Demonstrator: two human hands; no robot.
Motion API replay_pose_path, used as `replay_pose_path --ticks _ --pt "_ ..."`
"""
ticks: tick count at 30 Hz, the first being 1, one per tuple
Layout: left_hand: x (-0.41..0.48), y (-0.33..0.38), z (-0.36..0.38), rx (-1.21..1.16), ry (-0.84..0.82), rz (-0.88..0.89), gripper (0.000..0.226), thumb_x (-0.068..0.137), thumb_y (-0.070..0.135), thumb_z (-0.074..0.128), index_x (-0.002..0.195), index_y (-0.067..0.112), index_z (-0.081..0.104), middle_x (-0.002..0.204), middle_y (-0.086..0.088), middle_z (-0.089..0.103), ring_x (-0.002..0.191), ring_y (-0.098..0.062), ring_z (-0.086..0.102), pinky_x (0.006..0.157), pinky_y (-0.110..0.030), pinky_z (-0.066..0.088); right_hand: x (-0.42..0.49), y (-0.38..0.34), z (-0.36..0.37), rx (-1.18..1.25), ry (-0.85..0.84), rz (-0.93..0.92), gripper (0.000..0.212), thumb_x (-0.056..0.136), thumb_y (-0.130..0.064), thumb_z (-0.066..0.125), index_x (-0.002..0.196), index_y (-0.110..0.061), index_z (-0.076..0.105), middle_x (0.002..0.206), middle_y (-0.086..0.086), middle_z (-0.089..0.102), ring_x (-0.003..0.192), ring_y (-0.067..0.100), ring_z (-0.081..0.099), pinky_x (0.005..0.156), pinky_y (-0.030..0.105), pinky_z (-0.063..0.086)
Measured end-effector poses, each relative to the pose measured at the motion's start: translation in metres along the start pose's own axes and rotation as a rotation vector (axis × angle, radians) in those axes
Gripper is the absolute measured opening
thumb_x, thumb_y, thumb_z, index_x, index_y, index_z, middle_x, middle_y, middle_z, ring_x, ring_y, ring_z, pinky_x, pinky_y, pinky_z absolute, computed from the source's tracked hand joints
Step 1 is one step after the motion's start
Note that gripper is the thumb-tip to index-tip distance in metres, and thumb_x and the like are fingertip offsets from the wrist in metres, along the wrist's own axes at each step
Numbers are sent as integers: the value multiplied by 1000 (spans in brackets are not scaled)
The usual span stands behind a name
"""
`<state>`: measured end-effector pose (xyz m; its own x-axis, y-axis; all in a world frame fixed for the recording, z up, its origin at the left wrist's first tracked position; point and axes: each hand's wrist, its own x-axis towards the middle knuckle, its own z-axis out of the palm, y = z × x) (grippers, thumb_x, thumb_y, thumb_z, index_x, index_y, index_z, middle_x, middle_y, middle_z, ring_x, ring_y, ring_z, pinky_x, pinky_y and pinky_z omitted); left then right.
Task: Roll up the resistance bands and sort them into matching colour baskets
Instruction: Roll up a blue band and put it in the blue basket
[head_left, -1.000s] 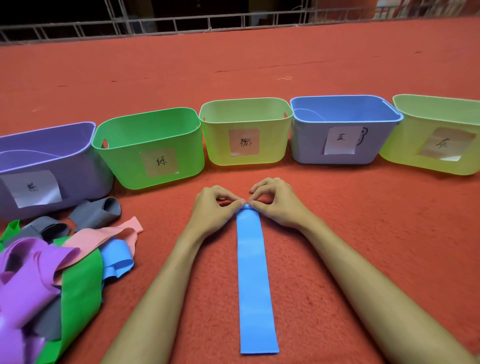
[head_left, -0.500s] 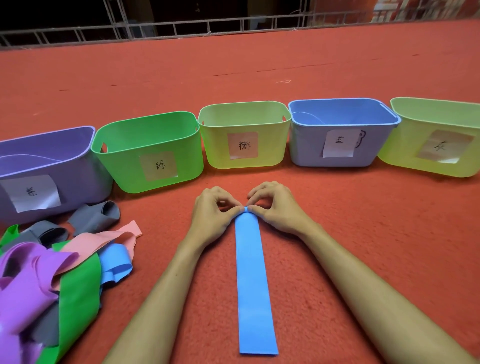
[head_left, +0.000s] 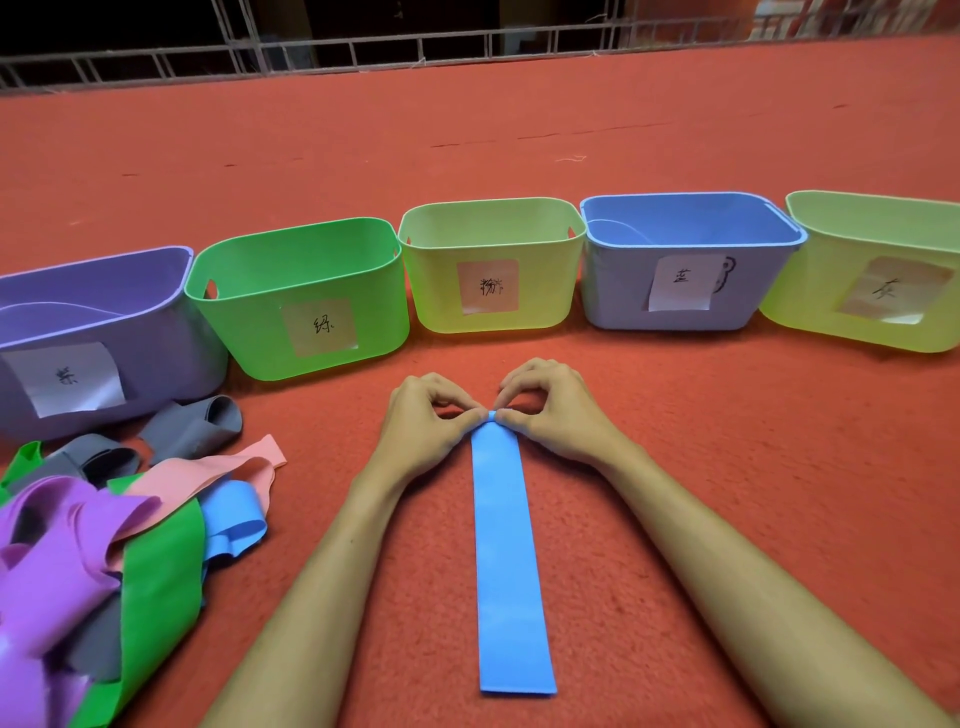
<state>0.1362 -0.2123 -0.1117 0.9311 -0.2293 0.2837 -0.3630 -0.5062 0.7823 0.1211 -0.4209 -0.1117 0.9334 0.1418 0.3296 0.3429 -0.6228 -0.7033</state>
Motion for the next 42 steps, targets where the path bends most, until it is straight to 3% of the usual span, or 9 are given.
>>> replay_pose_path --ticks 6,12,19,24,28,35,42 --pt "-1 0 0 -26 -11 -1 11 75 22 90 77 30 83 86 9 73 84 -5 70 79 -28 58 0 2 0 -24 2 2 9 82 -24 82 78 -31 80 99 -15 71 98 -6 58 88 13 38" --pt "-3 3 1 -34 41 46 8 79 23 89 81 29 84 85 9 72 83 -5 68 73 -11 48 1 2 2 -33 44 -57 6 85 -21 81 79 -21 81 100 -11 71 100 8 61 93 28 44" --pt "-3 3 1 -24 92 75 5 84 28 85 88 30 84 85 12 76 83 -6 65 71 -12 45 2 2 5 -34 126 -121 5 86 -21 77 82 -19 80 98 -7 70 97 13 64 91 31 47" --pt "-3 5 2 13 74 61 8 81 24 88 87 29 84 84 13 75 81 0 66 69 -6 43 2 4 5 -65 82 -142 4 85 -18 79 84 -21 77 95 -8 71 95 15 64 90 38 49" --pt "-4 4 2 13 40 13 8 80 25 87 85 30 83 83 14 75 78 0 67 70 -12 48 1 4 4 -71 20 -124 11 84 -20 79 83 -28 72 91 -11 69 92 14 61 88 37 48" --pt "-3 6 1 15 28 -8 12 81 25 86 78 36 82 84 13 74 75 1 66 67 -9 44 0 5 4 -54 -2 -99 7 82 -26 78 82 -29 71 87 -12 69 90 12 58 83 32 45" --pt "-3 4 0 -14 13 -14 11 75 25 90 78 33 83 79 12 73 70 1 61 66 -16 42 0 2 3 -33 6 -67 12 84 -20 78 81 -31 76 92 -14 71 94 9 61 89 29 44"
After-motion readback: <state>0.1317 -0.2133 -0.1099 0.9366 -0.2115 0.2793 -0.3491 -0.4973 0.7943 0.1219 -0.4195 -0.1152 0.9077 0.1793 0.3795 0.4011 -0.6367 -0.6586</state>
